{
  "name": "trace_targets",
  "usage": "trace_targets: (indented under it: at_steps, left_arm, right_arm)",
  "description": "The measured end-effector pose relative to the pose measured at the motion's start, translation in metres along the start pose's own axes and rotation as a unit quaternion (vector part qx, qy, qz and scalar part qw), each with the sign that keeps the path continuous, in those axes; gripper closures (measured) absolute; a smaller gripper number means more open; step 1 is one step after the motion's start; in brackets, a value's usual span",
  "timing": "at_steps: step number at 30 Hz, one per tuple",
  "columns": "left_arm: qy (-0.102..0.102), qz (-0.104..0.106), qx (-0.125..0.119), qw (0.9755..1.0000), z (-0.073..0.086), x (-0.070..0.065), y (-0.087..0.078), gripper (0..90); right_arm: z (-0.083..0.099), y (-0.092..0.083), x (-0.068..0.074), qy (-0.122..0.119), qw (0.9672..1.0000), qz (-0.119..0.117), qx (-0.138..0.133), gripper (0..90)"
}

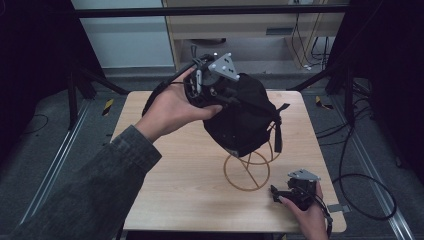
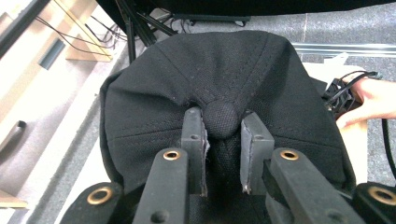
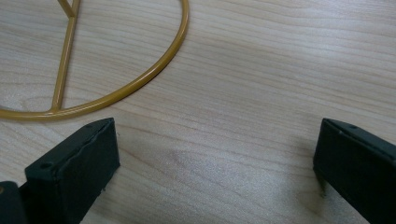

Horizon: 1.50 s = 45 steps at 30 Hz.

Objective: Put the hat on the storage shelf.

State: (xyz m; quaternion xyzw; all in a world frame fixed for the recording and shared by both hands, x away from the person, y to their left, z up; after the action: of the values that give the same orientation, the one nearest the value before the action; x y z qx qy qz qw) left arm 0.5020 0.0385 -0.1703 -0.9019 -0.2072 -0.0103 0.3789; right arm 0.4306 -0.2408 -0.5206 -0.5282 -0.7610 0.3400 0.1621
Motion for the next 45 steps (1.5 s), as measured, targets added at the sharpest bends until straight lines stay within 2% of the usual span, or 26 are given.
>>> trace_targets:
  at_steps: [4,10,12,18,20,22,35,38,45]
  left_arm:
    - [0.000,0.013,0.006,0.9999,-0.005,-0.004,0.012,74.6]
    - [-0.001,0.017,0.011,0.9998,-0.010,-0.005,0.028,74.5]
    - [0.004,0.015,0.018,0.9997,-0.012,-0.008,0.035,74.5]
    - [0.001,0.023,0.018,0.9996,-0.014,-0.010,0.044,74.4]
    - [-0.005,0.026,0.023,0.9994,-0.013,-0.010,0.050,74.4]
    - [0.000,0.026,0.030,0.9992,-0.014,-0.010,0.057,74.4]
    - [-0.001,0.036,0.037,0.9986,-0.017,-0.016,0.067,74.2]
    - [-0.004,0.035,0.045,0.9984,-0.015,-0.016,0.072,74.1]
    - [-0.003,0.037,0.046,0.9982,-0.013,-0.017,0.077,74.0]
  right_arm:
    - [0.000,0.000,0.000,0.000,1.0000,0.000,0.001,0.4]
    - [0.000,0.000,0.000,0.000,1.0000,0.000,0.001,0.4]
    - [0.000,0.000,0.000,0.000,1.0000,0.001,0.001,0.4]
    - [0.000,0.000,0.000,0.000,1.0000,0.001,0.001,0.4]
    - [0.000,0.000,0.000,0.000,1.0000,0.001,0.001,0.4]
    - [0.000,0.000,0.000,0.000,1.0000,0.001,0.001,0.4]
    - [0.000,0.000,0.000,0.000,1.0000,0.001,0.001,0.4]
    - [0.000,0.000,0.000,0.001,1.0000,0.001,0.001,0.4]
    - [0.000,0.000,0.000,0.000,1.0000,0.002,0.002,0.4]
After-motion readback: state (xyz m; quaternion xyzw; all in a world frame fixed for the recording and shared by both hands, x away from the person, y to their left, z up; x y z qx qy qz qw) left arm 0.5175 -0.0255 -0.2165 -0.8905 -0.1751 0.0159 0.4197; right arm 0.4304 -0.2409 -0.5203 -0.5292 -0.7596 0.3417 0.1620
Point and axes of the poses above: each handheld gripper's, and its own axes: y roughly forward along the jaws, z roughly out of its underside, x roughly to its left, the point moved 1 cm from there along y, roughly forward along the jaws, and after that the axes turned 9 degrees about -y, right-handed, at the moved point
